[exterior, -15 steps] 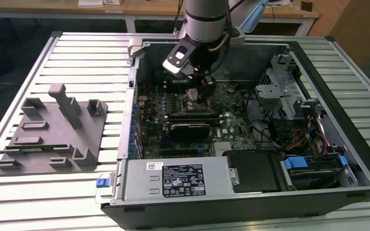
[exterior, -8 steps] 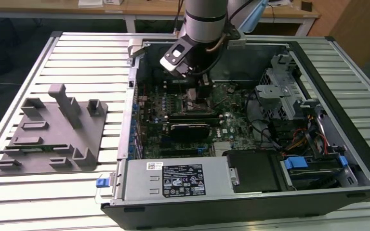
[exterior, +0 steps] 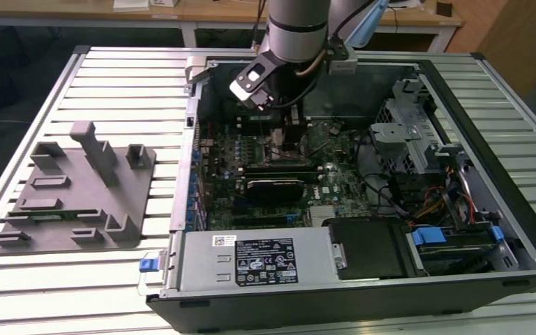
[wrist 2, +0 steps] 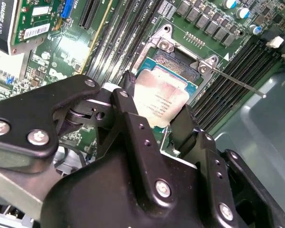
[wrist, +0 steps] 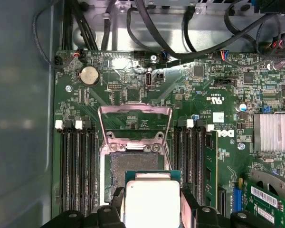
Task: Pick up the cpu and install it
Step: 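Place the cpu into insertion slot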
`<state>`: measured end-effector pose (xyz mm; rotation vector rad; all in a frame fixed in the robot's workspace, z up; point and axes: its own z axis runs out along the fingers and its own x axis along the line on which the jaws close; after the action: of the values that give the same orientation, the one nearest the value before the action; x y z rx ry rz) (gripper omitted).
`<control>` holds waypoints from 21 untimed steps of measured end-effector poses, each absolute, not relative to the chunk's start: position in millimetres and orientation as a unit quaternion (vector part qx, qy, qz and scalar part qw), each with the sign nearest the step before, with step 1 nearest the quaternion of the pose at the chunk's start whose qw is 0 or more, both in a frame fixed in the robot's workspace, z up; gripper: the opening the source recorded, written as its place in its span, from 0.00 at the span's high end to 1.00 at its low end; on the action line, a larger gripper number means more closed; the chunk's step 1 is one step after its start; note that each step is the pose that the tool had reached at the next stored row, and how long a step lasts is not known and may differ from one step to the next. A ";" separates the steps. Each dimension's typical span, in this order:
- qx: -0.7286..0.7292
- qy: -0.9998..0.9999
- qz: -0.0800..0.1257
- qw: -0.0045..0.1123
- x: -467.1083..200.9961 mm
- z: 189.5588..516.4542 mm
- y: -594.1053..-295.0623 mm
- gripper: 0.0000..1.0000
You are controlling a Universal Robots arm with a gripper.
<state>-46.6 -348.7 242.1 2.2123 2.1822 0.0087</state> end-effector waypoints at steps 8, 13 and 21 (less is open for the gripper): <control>0.709 0.705 0.001 0.019 -45.8 238.9 -348.4 0.46; 0.704 0.710 0.001 0.019 -43.9 237.4 -348.2 0.46; 0.698 0.716 0.002 0.018 -43.6 232.9 -347.4 0.46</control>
<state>-43.6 -347.4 232.9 2.1671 2.2241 0.0064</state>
